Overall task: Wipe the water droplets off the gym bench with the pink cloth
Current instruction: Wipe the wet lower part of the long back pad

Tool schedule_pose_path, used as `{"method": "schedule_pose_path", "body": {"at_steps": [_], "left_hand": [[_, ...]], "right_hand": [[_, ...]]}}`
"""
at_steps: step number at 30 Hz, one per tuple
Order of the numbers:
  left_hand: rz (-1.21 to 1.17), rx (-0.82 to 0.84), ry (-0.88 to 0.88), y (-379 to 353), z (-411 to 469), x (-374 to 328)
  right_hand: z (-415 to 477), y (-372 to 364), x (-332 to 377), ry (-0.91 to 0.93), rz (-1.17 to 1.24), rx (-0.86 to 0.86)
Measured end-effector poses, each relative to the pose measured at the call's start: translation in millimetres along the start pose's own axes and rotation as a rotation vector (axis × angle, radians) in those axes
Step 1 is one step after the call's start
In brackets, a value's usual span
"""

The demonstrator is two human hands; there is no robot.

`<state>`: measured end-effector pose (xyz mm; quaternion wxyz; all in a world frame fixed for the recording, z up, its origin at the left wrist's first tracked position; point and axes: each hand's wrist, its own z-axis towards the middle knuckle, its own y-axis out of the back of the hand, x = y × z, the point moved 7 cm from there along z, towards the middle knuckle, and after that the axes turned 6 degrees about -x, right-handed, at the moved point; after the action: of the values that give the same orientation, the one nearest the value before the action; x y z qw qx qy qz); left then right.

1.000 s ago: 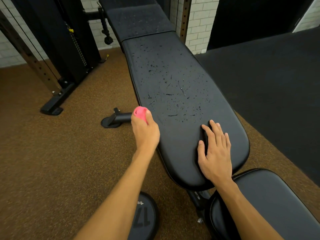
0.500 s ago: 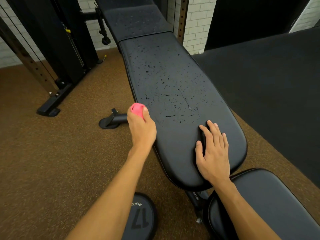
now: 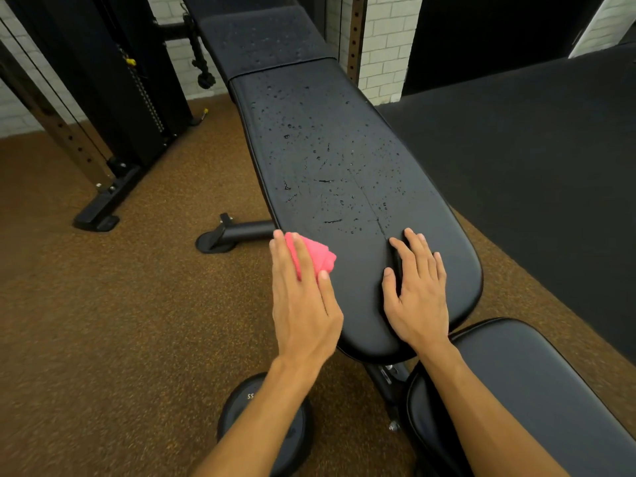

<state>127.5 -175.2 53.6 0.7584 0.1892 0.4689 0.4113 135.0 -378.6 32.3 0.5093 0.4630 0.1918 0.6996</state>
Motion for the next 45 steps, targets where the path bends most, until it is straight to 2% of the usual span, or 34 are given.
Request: {"method": "schedule_pose_path", "body": {"at_steps": [5, 10, 15, 18, 24, 31, 35, 39, 43, 45], "left_hand": [[0.166, 0.049, -0.191, -9, -4, -18], [0.129, 0.137, -0.243, -20, 14, -36], [-0.086, 0.196, -0.157, -11, 21, -35], [-0.190, 0.129, -0.092, 10, 26, -22], [-0.170, -0.047, -0.034, 39, 50, 15], [-0.172, -0.083, 0.082, 33, 78, 25], [-0.157, -0.045, 0.143, 13, 95, 17], [-0.096, -0.046, 0.163, -7, 107, 13], [-0.024, -0.109, 0.151, -17, 110, 17], [-0.019, -0.138, 0.154, -19, 110, 19]], "right_hand": [[1, 2, 1, -0.032, 0.083, 0.007], [0, 8, -1, -0.090, 0.207, 0.018], [-7, 16, 7, -0.116, 0.263, -0.009], [-15, 17, 30, -0.016, 0.276, -0.016], [-18, 6, 90, 0.214, 0.237, 0.029], [-18, 6, 86, 0.209, 0.236, 0.031], [-18, 18, 58, 0.152, 0.217, 0.014], [-13, 28, 14, 0.015, 0.193, -0.034], [9, 24, -13, -0.138, 0.215, -0.008], [25, 20, -11, -0.142, 0.229, 0.001]]}}
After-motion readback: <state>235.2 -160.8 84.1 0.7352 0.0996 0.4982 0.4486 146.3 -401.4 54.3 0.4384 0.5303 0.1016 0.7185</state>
